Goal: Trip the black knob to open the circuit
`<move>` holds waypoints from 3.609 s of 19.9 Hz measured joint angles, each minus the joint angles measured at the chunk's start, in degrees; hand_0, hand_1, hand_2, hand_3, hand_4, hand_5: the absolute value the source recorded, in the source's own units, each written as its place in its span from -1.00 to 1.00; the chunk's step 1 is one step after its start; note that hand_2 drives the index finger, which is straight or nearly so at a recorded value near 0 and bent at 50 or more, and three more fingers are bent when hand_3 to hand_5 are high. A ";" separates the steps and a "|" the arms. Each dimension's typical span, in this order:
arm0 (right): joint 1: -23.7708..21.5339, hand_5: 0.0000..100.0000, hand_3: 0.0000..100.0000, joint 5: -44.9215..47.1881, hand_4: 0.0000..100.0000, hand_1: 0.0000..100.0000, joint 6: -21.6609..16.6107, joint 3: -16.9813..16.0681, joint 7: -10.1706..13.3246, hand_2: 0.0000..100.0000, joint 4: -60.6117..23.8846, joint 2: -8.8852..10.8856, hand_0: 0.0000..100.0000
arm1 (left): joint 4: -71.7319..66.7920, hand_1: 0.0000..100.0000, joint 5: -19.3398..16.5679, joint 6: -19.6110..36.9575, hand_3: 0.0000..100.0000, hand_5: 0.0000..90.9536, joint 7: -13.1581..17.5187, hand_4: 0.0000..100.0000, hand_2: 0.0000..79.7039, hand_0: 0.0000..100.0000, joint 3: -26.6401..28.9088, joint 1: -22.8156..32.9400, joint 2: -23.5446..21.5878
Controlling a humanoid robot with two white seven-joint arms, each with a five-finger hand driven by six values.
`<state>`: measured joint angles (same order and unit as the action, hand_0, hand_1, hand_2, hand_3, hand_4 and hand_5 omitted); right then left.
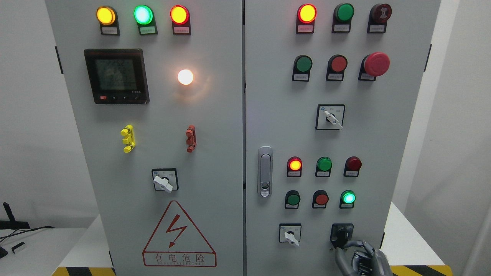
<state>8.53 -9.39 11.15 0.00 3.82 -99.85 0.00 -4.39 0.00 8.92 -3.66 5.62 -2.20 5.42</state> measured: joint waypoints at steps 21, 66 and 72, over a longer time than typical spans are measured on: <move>0.09 1.00 1.00 -0.01 1.00 0.30 -0.24 -1.56 0.14 -0.11 0.13 -0.01 -0.12 | 0.00 -0.22 0.00 0.00 -1.00 -1.00 0.00 -1.00 -1.00 -0.76 0.00 0.00 0.00; -25.16 -0.68 -0.73 5.24 -0.83 -1.00 -33.42 -6.29 -9.15 -1.00 -5.67 3.11 -0.52 | 0.00 -0.22 0.00 0.00 -1.00 -1.00 0.00 -1.00 -1.00 -0.76 0.00 0.00 -0.01; -30.26 -0.79 -0.76 8.59 -0.86 -1.00 -35.53 -6.92 -12.20 -1.00 -7.66 5.13 -0.82 | 0.00 -0.22 0.00 0.00 -1.00 -1.00 0.00 -1.00 -1.00 -0.76 0.00 0.00 -0.01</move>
<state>-21.73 -0.80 -24.38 -6.92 -8.37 -107.51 5.13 -4.40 0.00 8.92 -3.66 5.62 -2.20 5.41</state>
